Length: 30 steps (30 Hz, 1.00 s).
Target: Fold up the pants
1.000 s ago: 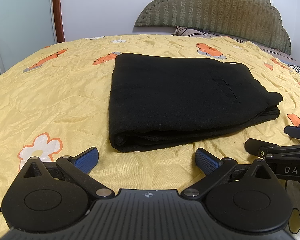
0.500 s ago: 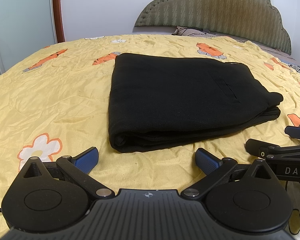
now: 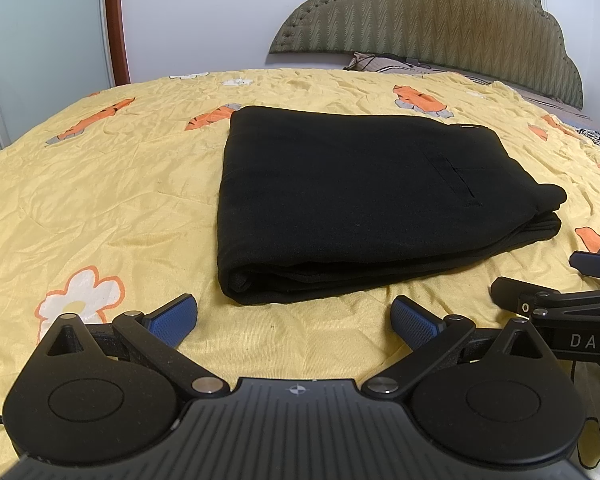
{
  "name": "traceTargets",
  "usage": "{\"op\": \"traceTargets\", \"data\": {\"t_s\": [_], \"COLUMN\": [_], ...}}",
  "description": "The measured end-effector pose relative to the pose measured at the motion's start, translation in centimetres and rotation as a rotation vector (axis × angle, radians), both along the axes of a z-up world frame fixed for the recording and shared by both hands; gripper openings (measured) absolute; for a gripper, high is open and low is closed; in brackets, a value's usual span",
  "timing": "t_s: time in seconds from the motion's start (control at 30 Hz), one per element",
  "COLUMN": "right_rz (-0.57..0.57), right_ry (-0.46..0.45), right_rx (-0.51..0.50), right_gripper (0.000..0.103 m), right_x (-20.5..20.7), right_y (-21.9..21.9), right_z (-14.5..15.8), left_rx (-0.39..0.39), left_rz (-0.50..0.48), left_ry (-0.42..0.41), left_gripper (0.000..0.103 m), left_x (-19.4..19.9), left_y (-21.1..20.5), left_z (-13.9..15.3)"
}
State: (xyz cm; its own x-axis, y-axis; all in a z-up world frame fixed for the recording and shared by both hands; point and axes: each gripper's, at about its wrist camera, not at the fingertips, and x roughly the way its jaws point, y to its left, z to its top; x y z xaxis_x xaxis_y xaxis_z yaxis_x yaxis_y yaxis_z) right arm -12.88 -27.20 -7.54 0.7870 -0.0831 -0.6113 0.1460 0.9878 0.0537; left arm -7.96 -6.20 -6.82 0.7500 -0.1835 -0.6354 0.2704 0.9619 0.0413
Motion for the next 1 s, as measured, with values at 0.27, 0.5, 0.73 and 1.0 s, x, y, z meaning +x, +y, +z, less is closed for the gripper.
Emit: {"op": "traceTargets", "data": {"t_s": [0.27, 0.5, 0.73, 1.0], "right_rz": [0.0, 0.0, 0.0, 0.0], "right_ry": [0.0, 0.0, 0.0, 0.0], "right_rx": [0.0, 0.0, 0.0, -0.001], "right_gripper": [0.103, 0.103, 0.103, 0.103], "right_x": [-0.01, -0.02, -0.01, -0.04], "right_y": [-0.03, -0.05, 0.03, 0.02], "right_z": [0.0, 0.01, 0.0, 0.0], "left_rx": [0.001, 0.004, 0.003, 0.003], "left_rz": [0.001, 0.006, 0.011, 0.012], "left_ry": [0.0, 0.001, 0.002, 0.001], "left_gripper": [0.103, 0.103, 0.103, 0.103], "left_x": [0.02, -0.04, -0.06, 0.0], "left_y": [0.06, 0.08, -0.11, -0.3], "left_z": [-0.01, 0.05, 0.1, 0.12]}}
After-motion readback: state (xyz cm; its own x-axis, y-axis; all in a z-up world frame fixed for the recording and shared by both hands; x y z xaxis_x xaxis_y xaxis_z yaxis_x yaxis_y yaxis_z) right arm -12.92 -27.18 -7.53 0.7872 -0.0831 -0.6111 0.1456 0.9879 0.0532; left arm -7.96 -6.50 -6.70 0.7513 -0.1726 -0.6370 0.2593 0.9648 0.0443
